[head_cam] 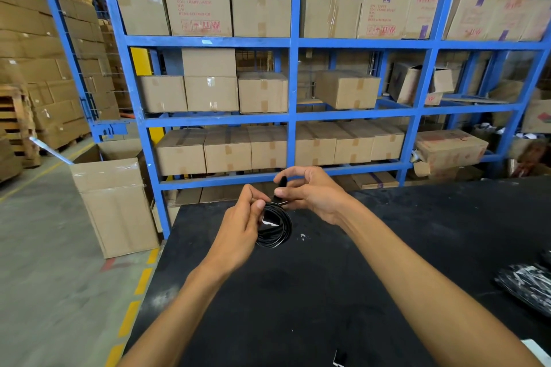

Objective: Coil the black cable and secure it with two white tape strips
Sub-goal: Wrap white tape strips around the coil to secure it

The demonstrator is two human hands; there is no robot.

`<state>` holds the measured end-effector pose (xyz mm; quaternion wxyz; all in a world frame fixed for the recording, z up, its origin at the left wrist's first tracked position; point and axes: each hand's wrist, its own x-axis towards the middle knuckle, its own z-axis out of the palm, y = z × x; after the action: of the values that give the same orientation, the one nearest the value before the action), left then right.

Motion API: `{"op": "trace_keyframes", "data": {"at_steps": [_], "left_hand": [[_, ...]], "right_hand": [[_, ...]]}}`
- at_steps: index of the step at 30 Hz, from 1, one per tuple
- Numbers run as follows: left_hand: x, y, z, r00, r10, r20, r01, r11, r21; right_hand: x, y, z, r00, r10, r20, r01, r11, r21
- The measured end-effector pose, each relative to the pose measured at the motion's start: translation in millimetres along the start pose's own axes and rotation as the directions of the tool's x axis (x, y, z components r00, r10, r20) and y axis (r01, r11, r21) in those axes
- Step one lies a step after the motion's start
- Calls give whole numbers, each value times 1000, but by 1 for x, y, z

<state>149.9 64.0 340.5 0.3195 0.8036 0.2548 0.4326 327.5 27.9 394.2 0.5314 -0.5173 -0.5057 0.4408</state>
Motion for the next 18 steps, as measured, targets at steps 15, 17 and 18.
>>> {"op": "trace_keyframes", "data": {"at_steps": [15, 17, 18], "left_hand": [[5, 3, 7, 996, 60, -61, -59, 998, 21], [6, 3, 7, 997, 59, -50, -57, 998, 28], [6, 3, 6, 998, 56, -40, -54, 998, 32]], "right_hand": [[-2, -3, 8, 997, -2, -76, 3, 1000, 18], [-1, -3, 9, 995, -8, -100, 8, 1000, -3], [-1, -3, 10, 994, -13, -109, 12, 1000, -17]]}}
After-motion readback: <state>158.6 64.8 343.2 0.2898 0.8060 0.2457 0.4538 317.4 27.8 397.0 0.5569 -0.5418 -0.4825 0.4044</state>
